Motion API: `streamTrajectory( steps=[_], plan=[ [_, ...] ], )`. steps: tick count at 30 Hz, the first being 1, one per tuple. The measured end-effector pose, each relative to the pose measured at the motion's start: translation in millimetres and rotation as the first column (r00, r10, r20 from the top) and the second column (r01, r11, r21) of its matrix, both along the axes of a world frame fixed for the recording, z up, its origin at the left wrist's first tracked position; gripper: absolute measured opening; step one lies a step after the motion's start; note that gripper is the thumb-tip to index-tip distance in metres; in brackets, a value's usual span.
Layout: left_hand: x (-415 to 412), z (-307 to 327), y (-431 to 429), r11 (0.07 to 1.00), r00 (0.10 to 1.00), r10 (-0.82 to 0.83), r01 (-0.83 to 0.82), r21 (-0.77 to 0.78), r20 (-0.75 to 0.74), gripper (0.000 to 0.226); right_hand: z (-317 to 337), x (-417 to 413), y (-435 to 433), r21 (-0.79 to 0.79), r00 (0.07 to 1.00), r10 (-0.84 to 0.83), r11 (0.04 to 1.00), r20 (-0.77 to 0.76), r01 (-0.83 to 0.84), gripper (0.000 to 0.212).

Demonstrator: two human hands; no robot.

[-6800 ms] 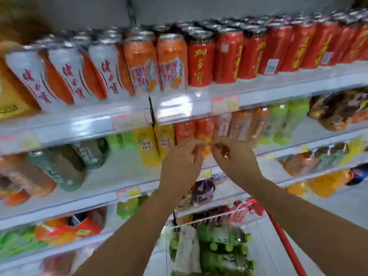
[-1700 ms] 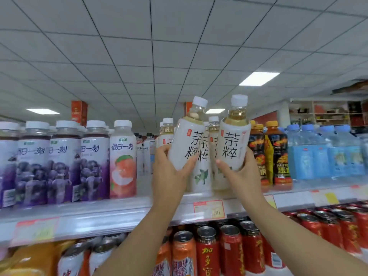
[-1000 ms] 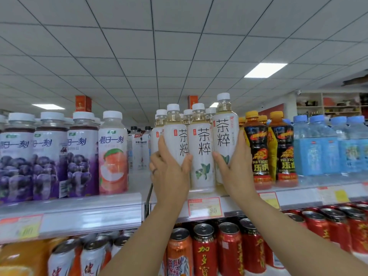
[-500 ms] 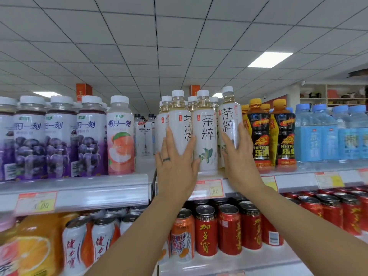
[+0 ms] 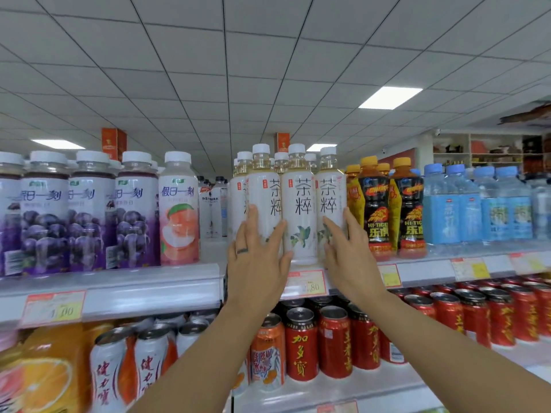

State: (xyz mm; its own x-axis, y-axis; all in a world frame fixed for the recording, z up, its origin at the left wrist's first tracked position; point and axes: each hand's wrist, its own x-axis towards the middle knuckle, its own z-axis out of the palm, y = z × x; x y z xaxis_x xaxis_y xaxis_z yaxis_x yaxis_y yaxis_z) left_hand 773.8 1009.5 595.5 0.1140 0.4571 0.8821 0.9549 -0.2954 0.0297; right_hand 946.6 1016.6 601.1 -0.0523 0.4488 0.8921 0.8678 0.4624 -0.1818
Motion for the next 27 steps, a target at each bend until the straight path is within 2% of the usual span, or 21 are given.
streamTrajectory(
  steps=[4,9,12,16,19,21,25,27],
  plan=[
    [-2.0,-13.4,-13.7,1.000,1.000,-0.007,0.007,-0.021,-0.026,0.054,-21.0,6.2,-21.5,0.044,0.995,-0.025,0.999,0.099,0.021,0.044],
    [-1.8,-69.4,-48.7,0.987,0.989,-0.133,0.138,0.079,-0.063,0.040,-94.4,4.5,-61.7,0.104,0.994,0.069,0.992,0.085,-0.078,0.031],
    [-2.5,-133.5,-69.2,0.964,0.961,-0.258,0.262,0.035,-0.099,0.030,-163.8,2.4,-84.3,-0.022,0.991,0.119,0.993,0.063,-0.118,0.028],
    [-9.2,-233.6,-94.8,0.920,0.924,-0.367,0.344,-0.187,-0.105,0.024,-260.6,-3.0,-120.5,-0.277,0.991,0.133,0.952,-0.024,-0.134,0.025],
    [-20.3,-308.9,-121.6,0.851,0.917,-0.395,0.339,-0.402,-0.063,0.027,-328.2,-8.5,-156.2,-0.517,0.997,0.058,0.853,-0.049,-0.075,0.019],
    [-29.8,-354.3,-141.4,0.773,0.916,-0.400,0.320,-0.547,-0.029,0.028,-369.5,-10.1,-179.5,-0.663,0.998,-0.012,0.748,-0.057,-0.029,0.021],
    [-47.6,-440.9,-174.3,0.472,0.918,-0.371,0.317,-0.823,0.141,0.027,-450.1,-7.7,-221.5,-0.880,0.977,-0.205,0.472,-0.061,0.044,0.024],
    [-55.4,-477.3,-192.6,0.377,0.933,-0.315,0.290,-0.880,0.172,0.025,-486.5,-4.7,-243.7,-0.944,0.964,-0.261,0.329,-0.051,0.039,0.026]
  ],
)
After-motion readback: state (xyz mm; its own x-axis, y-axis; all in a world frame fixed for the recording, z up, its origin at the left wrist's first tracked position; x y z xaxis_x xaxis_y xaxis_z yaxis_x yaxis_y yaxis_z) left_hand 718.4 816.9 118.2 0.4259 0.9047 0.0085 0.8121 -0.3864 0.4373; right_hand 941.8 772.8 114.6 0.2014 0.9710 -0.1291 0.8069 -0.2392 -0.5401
